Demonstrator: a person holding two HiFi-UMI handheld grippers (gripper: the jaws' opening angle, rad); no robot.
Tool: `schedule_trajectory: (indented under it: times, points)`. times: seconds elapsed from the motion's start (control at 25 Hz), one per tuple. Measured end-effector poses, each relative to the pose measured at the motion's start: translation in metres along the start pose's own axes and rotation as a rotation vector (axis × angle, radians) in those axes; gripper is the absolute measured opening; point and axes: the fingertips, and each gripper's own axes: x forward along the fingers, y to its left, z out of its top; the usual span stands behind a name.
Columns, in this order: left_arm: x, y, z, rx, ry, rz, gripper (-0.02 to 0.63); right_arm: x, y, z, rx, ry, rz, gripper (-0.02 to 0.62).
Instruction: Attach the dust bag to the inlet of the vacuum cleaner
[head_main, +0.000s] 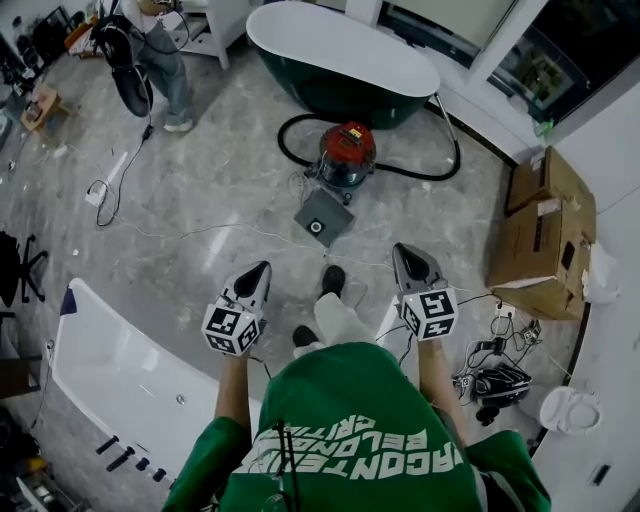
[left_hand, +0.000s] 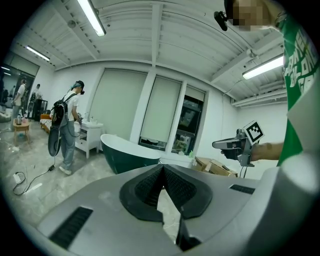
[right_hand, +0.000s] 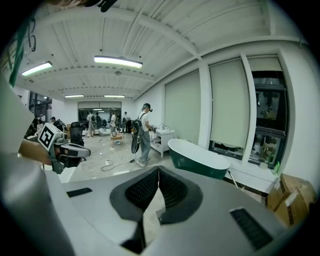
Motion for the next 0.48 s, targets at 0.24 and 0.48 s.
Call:
schedule_trajectory:
  times: [0.24, 0.48]
  points:
    - [0.032, 0.03, 0.022, 0.028, 0.003, 0.021, 0.003, 0.054, -0.012, 0.022, -0.02, -0.021, 0.053, 0.009]
    - [0.068, 0.055, 0.049, 0.035, 0.009, 0.047, 0.003, 0.104, -0.038, 0.054, -0.016, -0.051, 0.083, 0.009]
